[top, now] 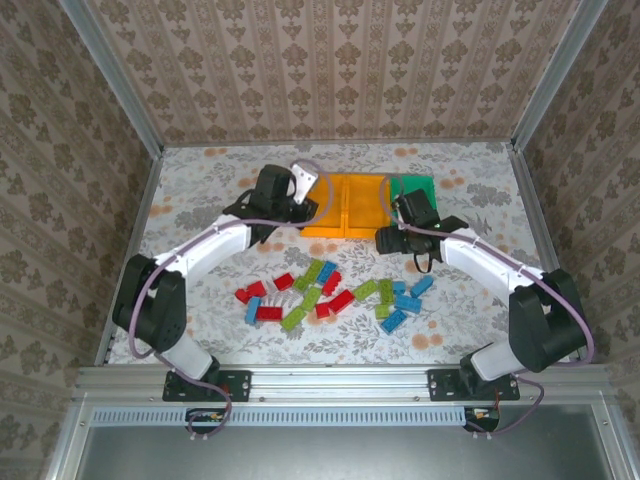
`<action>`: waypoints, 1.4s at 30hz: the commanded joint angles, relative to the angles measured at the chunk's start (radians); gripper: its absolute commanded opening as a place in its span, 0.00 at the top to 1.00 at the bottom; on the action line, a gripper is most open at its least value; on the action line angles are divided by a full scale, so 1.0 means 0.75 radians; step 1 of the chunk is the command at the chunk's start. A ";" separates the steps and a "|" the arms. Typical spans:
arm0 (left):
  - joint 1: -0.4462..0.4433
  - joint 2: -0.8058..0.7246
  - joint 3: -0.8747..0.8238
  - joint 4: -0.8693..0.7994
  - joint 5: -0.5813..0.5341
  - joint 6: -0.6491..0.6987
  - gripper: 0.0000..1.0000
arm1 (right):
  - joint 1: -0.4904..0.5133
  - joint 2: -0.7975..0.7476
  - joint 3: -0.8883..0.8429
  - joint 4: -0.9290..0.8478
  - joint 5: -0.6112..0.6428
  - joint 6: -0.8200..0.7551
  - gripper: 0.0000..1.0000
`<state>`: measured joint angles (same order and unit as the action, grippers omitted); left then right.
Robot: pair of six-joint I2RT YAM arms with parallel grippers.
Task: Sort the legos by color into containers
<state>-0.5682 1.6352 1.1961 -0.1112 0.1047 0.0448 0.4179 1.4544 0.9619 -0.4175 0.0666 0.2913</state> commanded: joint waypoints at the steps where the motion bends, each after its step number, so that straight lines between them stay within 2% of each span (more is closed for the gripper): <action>1: 0.018 0.150 0.117 0.015 -0.028 -0.078 0.77 | 0.065 -0.075 -0.037 0.037 -0.024 0.000 0.22; 6: 0.053 0.326 0.265 0.005 -0.002 -0.203 0.76 | 0.134 -0.076 -0.050 0.007 0.066 -0.036 0.22; 12: 0.064 0.411 0.320 0.009 -0.006 -0.309 0.67 | 0.184 -0.120 -0.080 0.049 -0.020 -0.030 0.23; 14: 0.064 0.409 0.311 0.020 -0.007 -0.336 0.59 | 0.233 -0.116 -0.084 0.055 -0.035 -0.082 0.23; 18: 0.064 0.378 0.282 0.020 -0.015 -0.386 0.34 | 0.336 -0.094 -0.075 0.026 -0.054 -0.174 0.22; 24: 0.064 0.260 0.149 0.060 -0.029 -0.449 0.01 | 0.486 0.023 -0.017 -0.097 -0.042 -0.253 0.14; 32: 0.066 0.055 -0.095 0.093 -0.053 -0.457 0.00 | 0.652 0.126 0.027 -0.145 -0.023 -0.276 0.01; 42: 0.068 -0.086 -0.273 0.085 -0.097 -0.483 0.00 | 0.699 0.248 0.069 -0.135 0.040 -0.241 0.00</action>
<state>-0.5220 1.6073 1.0115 -0.0521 0.0532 -0.2958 0.9390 1.6138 0.9817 -0.4911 0.0559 0.1028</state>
